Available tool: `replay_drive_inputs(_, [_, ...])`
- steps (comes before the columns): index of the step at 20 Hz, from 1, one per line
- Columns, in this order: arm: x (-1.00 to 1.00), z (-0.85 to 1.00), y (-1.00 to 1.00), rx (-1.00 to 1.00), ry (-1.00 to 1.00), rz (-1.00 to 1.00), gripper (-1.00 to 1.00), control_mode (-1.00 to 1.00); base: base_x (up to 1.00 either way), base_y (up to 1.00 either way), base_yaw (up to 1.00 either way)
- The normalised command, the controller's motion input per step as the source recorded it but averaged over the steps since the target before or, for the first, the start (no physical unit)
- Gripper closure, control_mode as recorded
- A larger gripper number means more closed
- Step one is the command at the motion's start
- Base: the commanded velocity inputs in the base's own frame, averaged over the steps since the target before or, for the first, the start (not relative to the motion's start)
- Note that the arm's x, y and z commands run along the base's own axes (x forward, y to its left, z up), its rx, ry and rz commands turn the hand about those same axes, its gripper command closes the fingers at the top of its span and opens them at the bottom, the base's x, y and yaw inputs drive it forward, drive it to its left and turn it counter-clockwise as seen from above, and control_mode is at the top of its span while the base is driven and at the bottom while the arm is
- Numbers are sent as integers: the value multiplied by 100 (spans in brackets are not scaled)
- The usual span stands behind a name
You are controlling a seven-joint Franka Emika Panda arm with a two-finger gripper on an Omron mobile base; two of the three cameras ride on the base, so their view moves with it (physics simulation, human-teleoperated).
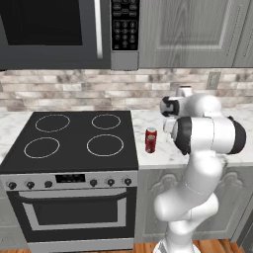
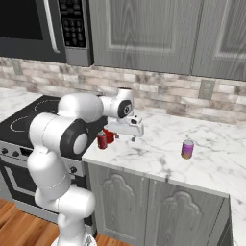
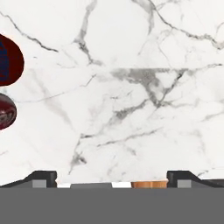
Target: Four empty soda cans are scattered around the kitchen. Gather all the cans and cluster them next to the stove for recycling.
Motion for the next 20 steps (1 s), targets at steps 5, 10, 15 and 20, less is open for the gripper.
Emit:
replay_drive_inputs(5, [5,0,-46,1,0,2,-100,-100,0,0,0])
replay_drive_inputs(10, [9,0,-48,1,-1,4,-100,-100,0,0,0])
replay_drive_inputs(15, [5,0,-41,0,-4,0,-100,-100,0,0,0])
replay_drive_inputs(20, [15,0,-37,0,0,-3,-100,-100,0,0,0])
